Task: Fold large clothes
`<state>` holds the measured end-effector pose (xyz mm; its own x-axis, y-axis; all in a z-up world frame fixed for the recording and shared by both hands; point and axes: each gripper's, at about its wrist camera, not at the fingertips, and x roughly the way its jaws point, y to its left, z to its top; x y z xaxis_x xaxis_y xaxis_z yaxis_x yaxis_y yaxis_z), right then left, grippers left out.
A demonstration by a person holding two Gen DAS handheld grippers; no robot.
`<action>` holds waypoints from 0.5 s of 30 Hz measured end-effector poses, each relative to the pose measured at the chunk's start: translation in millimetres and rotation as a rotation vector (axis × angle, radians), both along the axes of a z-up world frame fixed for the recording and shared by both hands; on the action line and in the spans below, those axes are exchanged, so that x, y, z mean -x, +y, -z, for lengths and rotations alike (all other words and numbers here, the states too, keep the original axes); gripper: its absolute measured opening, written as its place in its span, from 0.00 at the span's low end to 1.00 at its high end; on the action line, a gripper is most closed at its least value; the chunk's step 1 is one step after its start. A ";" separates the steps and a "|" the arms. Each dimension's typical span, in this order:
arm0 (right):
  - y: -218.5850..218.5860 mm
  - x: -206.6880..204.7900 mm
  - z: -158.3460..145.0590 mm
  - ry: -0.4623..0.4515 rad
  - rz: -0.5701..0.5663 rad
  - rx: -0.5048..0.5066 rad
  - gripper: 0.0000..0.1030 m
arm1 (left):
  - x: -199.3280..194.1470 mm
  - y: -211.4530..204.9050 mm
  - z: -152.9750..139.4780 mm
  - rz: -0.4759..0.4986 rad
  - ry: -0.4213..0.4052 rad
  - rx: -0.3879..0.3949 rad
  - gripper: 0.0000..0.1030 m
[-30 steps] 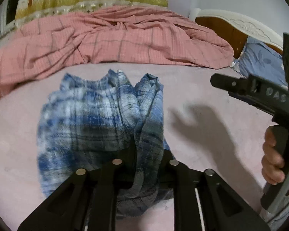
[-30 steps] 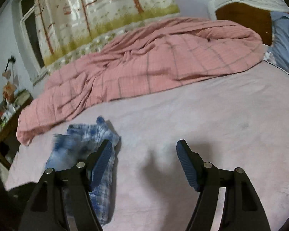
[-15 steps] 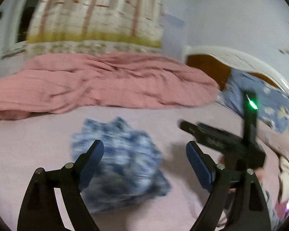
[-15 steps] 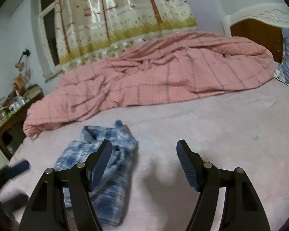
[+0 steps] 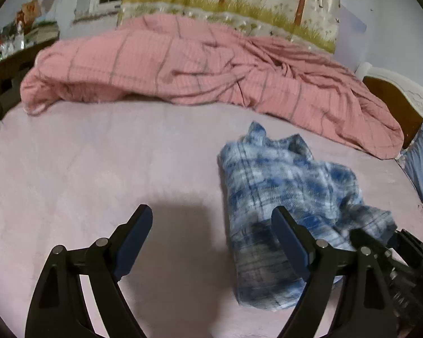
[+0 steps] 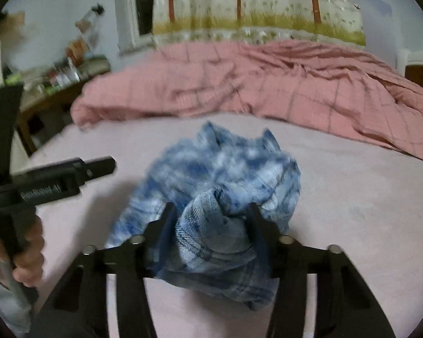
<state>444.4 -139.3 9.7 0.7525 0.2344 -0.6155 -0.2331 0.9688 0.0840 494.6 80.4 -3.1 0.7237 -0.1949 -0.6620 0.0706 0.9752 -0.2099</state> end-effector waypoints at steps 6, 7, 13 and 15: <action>-31.6 20.3 18.0 0.059 0.097 -0.037 0.27 | -0.3 -16.1 10.6 0.025 0.020 -0.057 0.82; -37.5 19.0 21.5 0.077 0.110 -0.046 0.27 | 0.1 -19.2 13.6 0.024 0.030 -0.071 0.82; -61.4 15.3 28.3 0.125 0.140 -0.133 0.28 | 1.5 -40.0 32.2 0.036 0.021 -0.201 0.84; -66.3 14.4 25.4 0.118 0.148 -0.143 0.28 | -0.1 -39.1 34.6 0.025 0.029 -0.213 0.84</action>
<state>429.9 -205.6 -15.7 0.7102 0.2184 -0.6693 -0.0702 0.9679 0.2414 494.7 41.3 -37.7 0.7007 -0.0658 -0.7104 0.0919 0.9958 -0.0017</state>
